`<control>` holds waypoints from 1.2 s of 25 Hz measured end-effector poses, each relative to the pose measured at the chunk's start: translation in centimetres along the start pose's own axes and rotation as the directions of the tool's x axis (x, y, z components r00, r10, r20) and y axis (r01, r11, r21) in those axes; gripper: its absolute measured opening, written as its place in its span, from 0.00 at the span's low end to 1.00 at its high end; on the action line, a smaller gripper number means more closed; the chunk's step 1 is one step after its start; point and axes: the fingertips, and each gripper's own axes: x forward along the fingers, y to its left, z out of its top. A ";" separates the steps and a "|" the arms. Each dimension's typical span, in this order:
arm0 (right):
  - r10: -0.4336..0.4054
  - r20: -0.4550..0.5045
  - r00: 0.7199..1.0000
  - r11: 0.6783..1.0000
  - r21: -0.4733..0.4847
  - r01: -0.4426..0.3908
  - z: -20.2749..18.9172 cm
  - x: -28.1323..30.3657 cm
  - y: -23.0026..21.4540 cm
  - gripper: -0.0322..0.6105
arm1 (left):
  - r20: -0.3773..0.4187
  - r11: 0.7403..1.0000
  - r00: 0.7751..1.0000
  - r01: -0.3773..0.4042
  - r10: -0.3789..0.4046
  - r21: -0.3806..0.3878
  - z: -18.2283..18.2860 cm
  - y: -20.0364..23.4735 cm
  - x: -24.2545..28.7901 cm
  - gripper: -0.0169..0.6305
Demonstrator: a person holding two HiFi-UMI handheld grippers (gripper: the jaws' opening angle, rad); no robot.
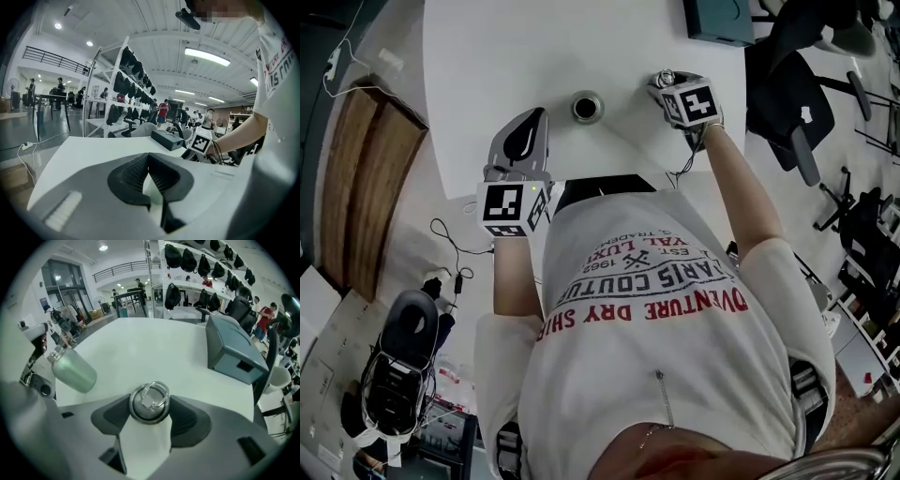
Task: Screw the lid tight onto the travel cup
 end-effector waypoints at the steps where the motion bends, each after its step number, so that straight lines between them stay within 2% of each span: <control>1: 0.005 0.019 1.000 1.000 -0.004 -0.005 0.2 -0.6 0.3 0.47 | 0.005 1.000 1.000 0.009 -0.009 -0.001 0.0 -0.1 -0.2 0.05; 4: 0.011 0.082 0.997 0.998 -0.062 -0.006 1.2 -2.5 1.7 0.47 | 0.013 0.998 0.997 0.070 -0.070 -0.009 -0.4 -1.0 -0.4 0.06; 5: 0.008 0.099 0.995 0.996 -0.089 0.001 1.5 -3.2 2.3 0.47 | 0.013 0.995 0.995 0.096 -0.096 -0.003 -0.8 -1.4 -0.4 0.10; 6: 0.002 0.113 0.994 0.993 -0.114 0.011 1.8 -3.8 2.8 0.47 | 0.012 0.992 0.992 0.123 -0.123 0.011 -1.1 -1.8 -0.4 0.21; 8: 0.000 0.130 0.991 0.989 -0.146 0.020 2.3 -4.9 3.9 0.47 | -0.005 0.982 0.984 0.177 -0.177 0.058 -2.0 -2.7 -0.2 0.30; 12: 0.030 0.159 0.987 0.987 -0.158 -0.005 3.3 -6.8 5.9 0.47 | -0.059 0.945 0.959 0.282 -0.276 0.163 -4.5 -4.6 1.4 0.53; 16: 0.051 0.193 0.980 0.986 -0.166 -0.018 4.8 -8.4 6.9 0.47 | -0.070 0.924 0.949 0.317 -0.309 0.214 -6.6 -5.6 4.4 0.65; 23: 0.102 0.200 0.975 0.963 -0.264 -0.046 6.9 -10.4 9.7 0.47 | -0.103 0.901 0.937 0.350 -0.335 0.254 -10.0 -5.7 8.3 0.67; 28: 0.160 0.176 0.971 0.929 -0.361 -0.088 7.7 -11.2 12.4 0.47 | -0.109 0.893 0.927 0.375 -0.359 0.248 -11.0 -6.0 9.3 0.67; 30: 0.198 0.159 0.967 0.902 -0.417 -0.116 7.9 -11.3 13.9 0.47 | -0.106 0.896 0.928 0.373 -0.358 0.242 -11.5 -5.8 9.5 0.64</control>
